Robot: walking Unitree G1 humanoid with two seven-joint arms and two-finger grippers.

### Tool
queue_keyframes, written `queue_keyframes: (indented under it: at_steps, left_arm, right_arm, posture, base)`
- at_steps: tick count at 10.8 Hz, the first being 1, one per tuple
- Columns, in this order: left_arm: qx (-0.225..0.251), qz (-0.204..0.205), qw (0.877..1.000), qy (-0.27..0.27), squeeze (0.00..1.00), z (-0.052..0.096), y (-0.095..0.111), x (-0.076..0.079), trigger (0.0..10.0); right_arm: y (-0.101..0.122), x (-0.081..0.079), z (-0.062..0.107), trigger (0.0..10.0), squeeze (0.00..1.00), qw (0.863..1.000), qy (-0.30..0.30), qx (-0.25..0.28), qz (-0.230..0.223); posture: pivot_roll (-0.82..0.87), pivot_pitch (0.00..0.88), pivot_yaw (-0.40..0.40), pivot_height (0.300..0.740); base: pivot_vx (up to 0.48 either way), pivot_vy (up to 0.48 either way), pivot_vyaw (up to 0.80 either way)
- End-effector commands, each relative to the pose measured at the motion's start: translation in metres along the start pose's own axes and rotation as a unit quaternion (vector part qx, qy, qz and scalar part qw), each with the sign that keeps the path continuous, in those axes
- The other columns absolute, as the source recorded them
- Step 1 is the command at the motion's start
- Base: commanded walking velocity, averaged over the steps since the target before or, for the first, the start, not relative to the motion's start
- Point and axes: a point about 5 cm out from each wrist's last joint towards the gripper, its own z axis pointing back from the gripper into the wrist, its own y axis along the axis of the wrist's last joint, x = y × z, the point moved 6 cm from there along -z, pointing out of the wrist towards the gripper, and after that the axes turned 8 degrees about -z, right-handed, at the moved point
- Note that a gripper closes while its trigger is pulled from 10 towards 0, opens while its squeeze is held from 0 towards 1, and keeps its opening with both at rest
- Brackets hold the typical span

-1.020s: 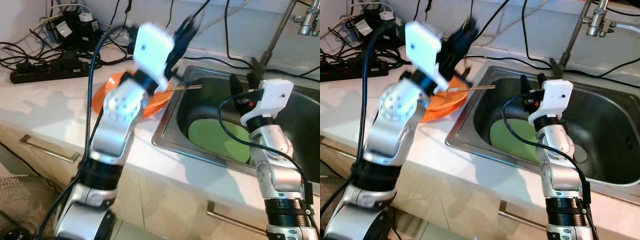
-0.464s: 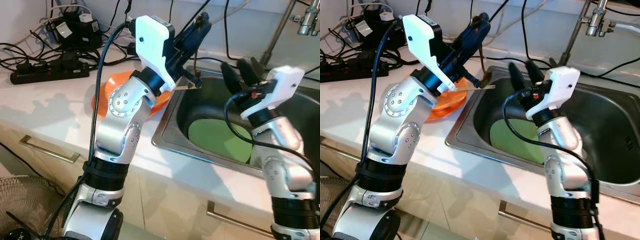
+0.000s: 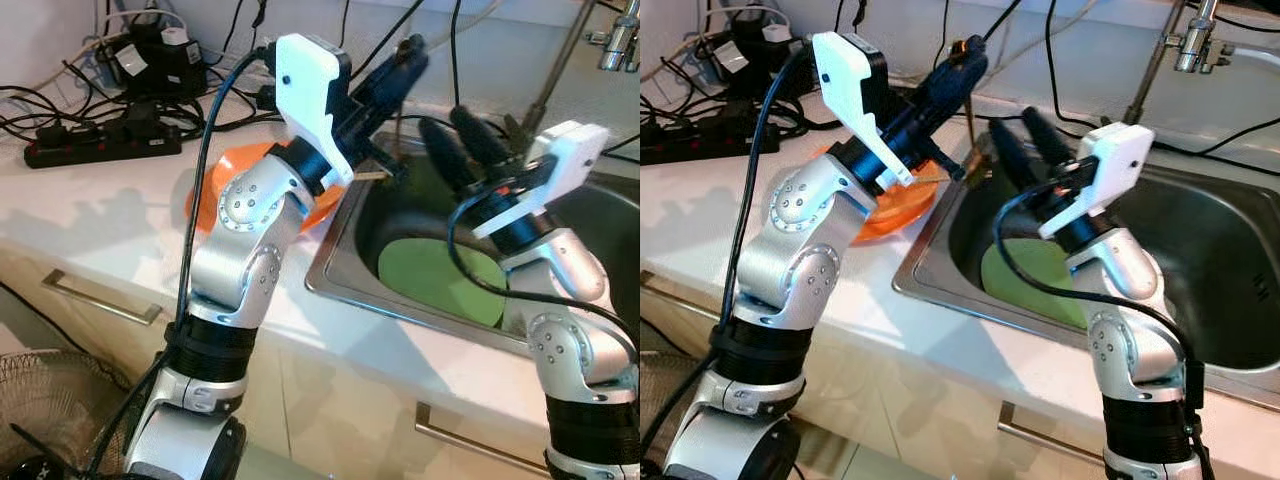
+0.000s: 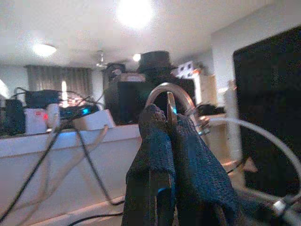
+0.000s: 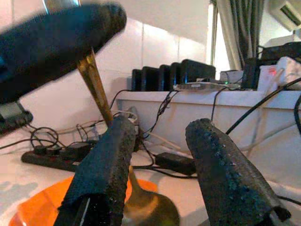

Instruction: Kitchen organization

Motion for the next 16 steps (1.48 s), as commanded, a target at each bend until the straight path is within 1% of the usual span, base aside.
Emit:
queue_keyframes:
  at_steps: [1,3,5,7,11,13,16]
  left_arm:
    - [0.022,0.013,1.000,-0.016,0.00,-0.003,0.013,0.005,10.0]
    - [0.033,0.035,0.999,-0.016,0.00,-0.004,0.019,0.002,10.0]
    - [0.033,0.035,0.999,-0.016,0.00,-0.004,0.019,0.002,10.0]
    - [0.025,0.050,0.998,-0.028,0.00,-0.004,0.016,0.006,10.0]
    - [0.006,0.045,0.999,-0.019,0.00,-0.001,0.008,0.001,10.0]
    - [0.008,0.053,0.998,-0.025,0.00,-0.003,0.009,0.004,10.0]
    - [0.005,0.066,0.997,-0.032,0.00,-0.002,0.008,0.009,10.0]
  right_arm:
    - [0.006,-0.006,0.001,10.0,0.00,1.000,0.014,0.006,0.001]
    - [0.003,-0.008,0.001,10.0,0.00,1.000,0.020,0.000,0.002]
    - [0.003,-0.008,0.001,10.0,0.00,1.000,0.020,0.000,0.002]
    - [0.000,-0.013,0.002,10.0,0.00,1.000,0.030,-0.004,-0.001]
    - [0.001,-0.022,0.006,10.0,0.00,0.998,0.063,-0.006,-0.024]
    - [-0.005,-0.029,0.007,10.0,0.00,0.997,0.076,-0.017,-0.028]
    - [-0.014,-0.027,0.007,10.0,0.00,0.997,0.070,-0.033,-0.021]
  posture:
    - [0.17,0.020,0.023,0.740]
    - [0.17,0.021,0.028,0.740]
    - [0.17,0.021,0.028,0.740]
    - [0.17,0.019,0.035,0.740]
    - [0.17,0.019,0.035,0.740]
    - [0.17,0.022,0.034,0.740]
    - [0.17,0.019,0.030,0.740]
  base:
    - [0.000,0.000,0.00]
    - [0.000,0.000,0.00]
    - [0.000,0.000,0.00]
    - [0.000,0.000,0.00]
    - [0.000,0.000,0.00]
    - [0.000,0.000,0.00]
    - [0.000,0.000,0.00]
